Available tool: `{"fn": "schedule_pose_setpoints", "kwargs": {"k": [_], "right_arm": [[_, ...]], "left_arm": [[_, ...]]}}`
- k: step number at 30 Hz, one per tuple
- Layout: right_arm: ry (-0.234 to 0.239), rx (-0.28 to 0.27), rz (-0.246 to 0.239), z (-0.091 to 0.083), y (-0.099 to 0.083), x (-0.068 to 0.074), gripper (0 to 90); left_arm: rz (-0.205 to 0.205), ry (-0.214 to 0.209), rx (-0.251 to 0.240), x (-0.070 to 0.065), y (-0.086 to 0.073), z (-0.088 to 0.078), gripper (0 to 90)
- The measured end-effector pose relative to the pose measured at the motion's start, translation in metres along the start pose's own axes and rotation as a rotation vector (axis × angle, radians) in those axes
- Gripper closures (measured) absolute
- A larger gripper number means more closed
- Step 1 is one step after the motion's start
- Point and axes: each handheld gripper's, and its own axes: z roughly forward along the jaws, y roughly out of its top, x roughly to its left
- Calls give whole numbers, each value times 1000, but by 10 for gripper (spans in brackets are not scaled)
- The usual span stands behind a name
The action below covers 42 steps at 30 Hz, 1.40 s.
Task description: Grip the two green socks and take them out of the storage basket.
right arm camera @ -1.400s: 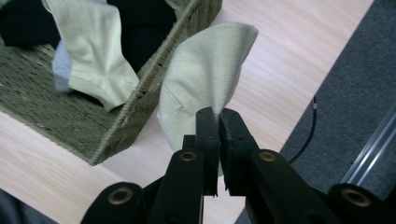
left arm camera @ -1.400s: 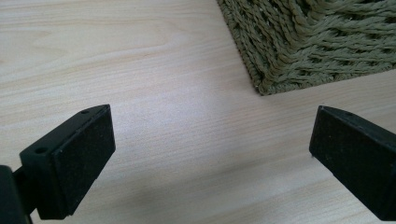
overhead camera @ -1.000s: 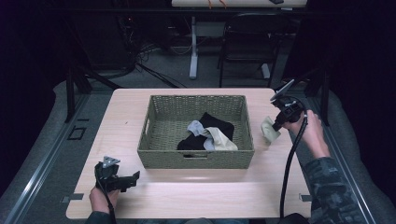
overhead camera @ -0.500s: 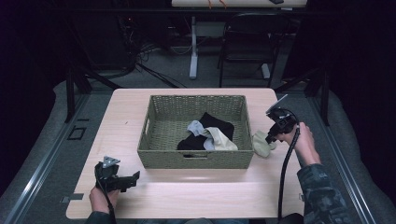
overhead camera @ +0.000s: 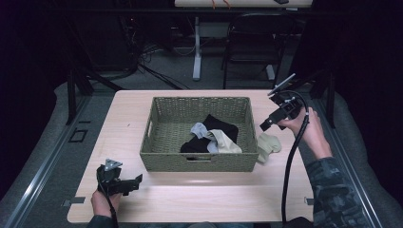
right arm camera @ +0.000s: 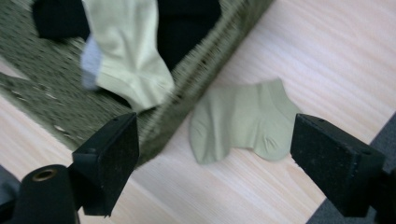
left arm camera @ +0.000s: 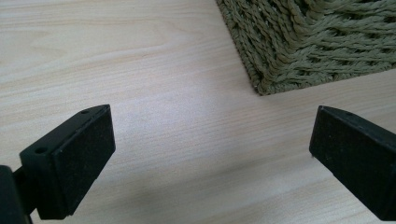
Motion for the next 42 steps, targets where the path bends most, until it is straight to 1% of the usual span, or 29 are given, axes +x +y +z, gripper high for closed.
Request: {"fn": "schedule_pose_setpoints", "kwargs": {"k": [1, 2, 3, 4, 7, 8, 9, 11, 12, 13, 14, 15, 17, 18, 21, 22, 23, 25, 27, 28, 29, 31, 33, 35, 36, 38, 39, 40, 42], "right_arm": [[8, 1, -14, -3, 4, 3, 143], [6, -4, -20, -5, 8, 8, 129], [6, -13, -22, -6, 10, 11, 112], [11, -12, -36, -8, 13, 13, 94], [13, -15, -58, -11, 24, 24, 48], [13, -21, -59, -10, 27, 28, 35], [11, -14, -74, -10, 29, 30, 28], [12, -21, -87, -9, 36, 38, 7], [17, -36, -85, -7, 41, 44, 0], [8, -20, -104, -8, 44, 45, 0], [10, -32, -103, -6, 46, 49, 0], [11, -21, -114, -5, 50, 51, 0], [10, -27, -123, -3, 55, 56, 0], [13, -25, -133, -1, 58, 58, 0], [16, -31, -140, 3, 64, 66, 4], [16, -30, -152, 5, 66, 68, 10], [19, -34, -154, 8, 68, 71, 15], [31, -38, -160, 13, 71, 75, 19], [35, -34, -167, 18, 74, 79, 28], [35, -34, -167, 18, 74, 79, 28], [37, -26, -178, 24, 78, 84, 35], [51, -29, -181, 30, 79, 87, 37], [52, -18, -192, 35, 80, 89, 41], [59, -25, -190, 41, 81, 90, 41], [59, -14, -194, 42, 81, 91, 42], [68, -15, -197, 45, 81, 91, 42], [70, -11, -187, 48, 82, 93, 43], [71, -15, -197, 50, 82, 93, 44], [77, -11, -194, 54, 82, 94, 46]], "left_arm": [[0, -1, 1, 0, 0, 0, 1], [0, -2, 2, 0, 0, 0, 2], [0, -5, 0, 0, 0, 0, 1], [0, -6, 0, 0, 0, 0, 1], [-1, -6, -1, 0, 0, 0, 1], [-1, -6, -1, 0, 0, 0, 1], [-2, -7, -3, 0, 0, 0, 2], [-4, -7, -4, 0, 0, 0, 1], [-5, -7, -4, 0, 0, 0, 2], [-4, -7, -4, 0, 0, 0, 1], [-5, -7, -4, 0, 0, 0, 2], [-3, -8, -3, 1, 0, 0, 2], [-1, -9, -4, 1, 0, 0, 1], [-2, -8, -3, 1, 0, 0, 1], [-2, -10, -2, 1, 0, 0, 2], [-3, -10, -3, 1, 0, 0, 2], [-3, -10, -3, 1, 0, 0, 1], [-2, -8, -3, 1, 0, 0, 1], [-3, -7, -5, 1, 0, 0, 2], [-3, -7, -5, 1, 0, 0, 2], [-4, -7, -6, 1, 0, 0, 2], [-4, -8, -5, 1, 0, 0, 1], [-3, -13, -3, 1, 0, 0, 1], [-3, -13, -4, 1, 0, 0, 1], [-4, -13, -4, 1, 0, 0, 2], [-4, -11, -5, 1, 0, 0, 1], [-3, -11, -5, 1, 0, 0, 1], [-4, -11, -5, 1, 0, 0, 2], [-4, -13, -7, 1, 0, 0, 2]]}}
